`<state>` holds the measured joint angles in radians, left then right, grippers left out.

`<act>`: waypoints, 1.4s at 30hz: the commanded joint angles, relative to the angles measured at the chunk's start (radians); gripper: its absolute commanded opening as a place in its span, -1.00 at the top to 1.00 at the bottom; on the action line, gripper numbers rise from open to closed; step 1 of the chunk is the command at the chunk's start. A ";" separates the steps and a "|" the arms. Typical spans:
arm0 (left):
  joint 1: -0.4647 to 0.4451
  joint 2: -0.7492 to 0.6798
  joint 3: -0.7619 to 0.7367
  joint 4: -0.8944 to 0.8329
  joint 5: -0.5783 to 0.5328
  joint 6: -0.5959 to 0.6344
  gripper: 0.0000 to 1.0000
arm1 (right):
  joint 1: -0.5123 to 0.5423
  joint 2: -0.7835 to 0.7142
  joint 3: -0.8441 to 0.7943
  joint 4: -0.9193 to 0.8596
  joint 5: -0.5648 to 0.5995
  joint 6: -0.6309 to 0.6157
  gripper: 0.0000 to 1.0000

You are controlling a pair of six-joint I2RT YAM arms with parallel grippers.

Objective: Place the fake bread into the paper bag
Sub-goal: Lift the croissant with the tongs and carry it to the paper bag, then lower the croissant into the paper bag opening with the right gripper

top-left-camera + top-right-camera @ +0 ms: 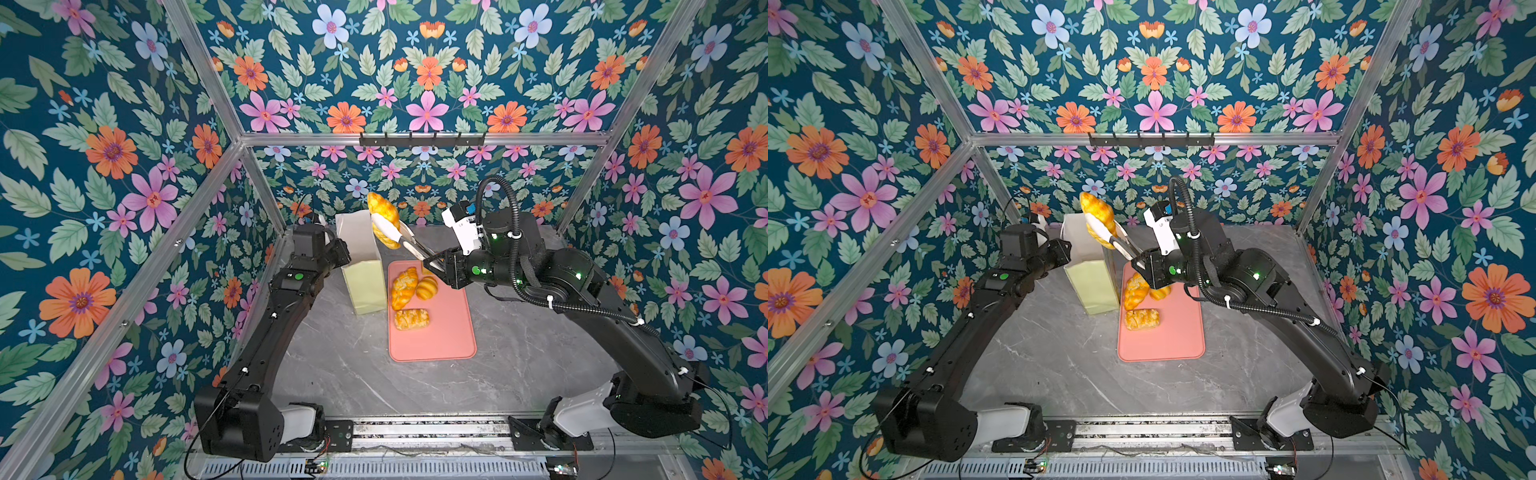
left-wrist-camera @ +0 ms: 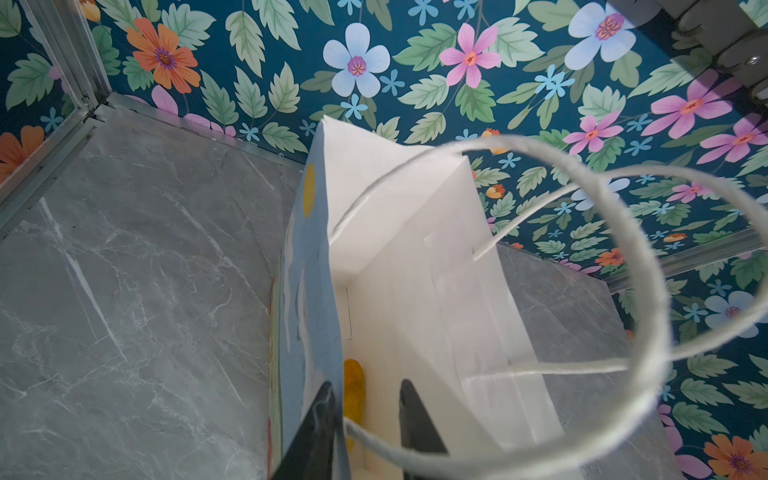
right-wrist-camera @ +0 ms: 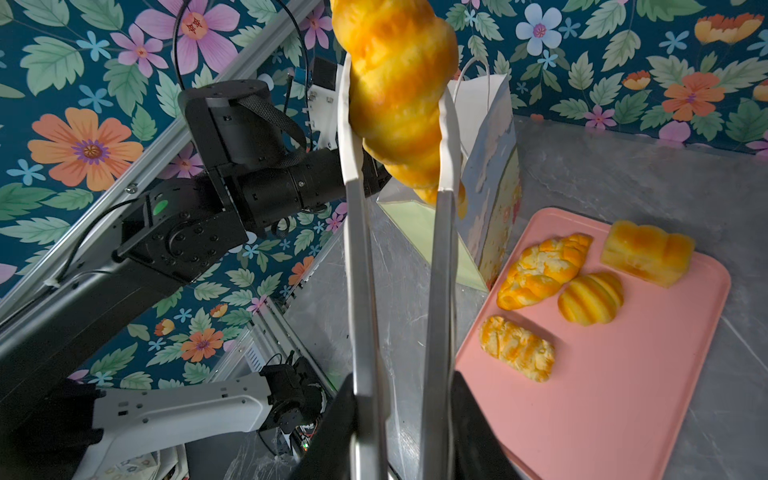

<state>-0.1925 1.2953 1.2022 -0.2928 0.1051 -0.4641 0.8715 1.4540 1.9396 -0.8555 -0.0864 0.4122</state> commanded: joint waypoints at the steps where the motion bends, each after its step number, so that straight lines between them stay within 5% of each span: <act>1: 0.001 -0.003 -0.006 0.043 0.008 -0.001 0.56 | 0.001 0.011 0.004 0.102 -0.009 0.021 0.62; 16: 0.001 -0.016 -0.035 0.078 0.039 -0.037 0.85 | 0.002 0.183 0.115 0.142 -0.036 0.092 0.64; 42: 0.001 -0.030 -0.038 0.095 0.053 -0.070 0.86 | 0.047 0.382 0.202 0.107 0.152 0.119 0.68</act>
<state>-0.1925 1.2655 1.1610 -0.2237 0.1551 -0.5266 0.9169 1.8256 2.1204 -0.7620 0.0334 0.5201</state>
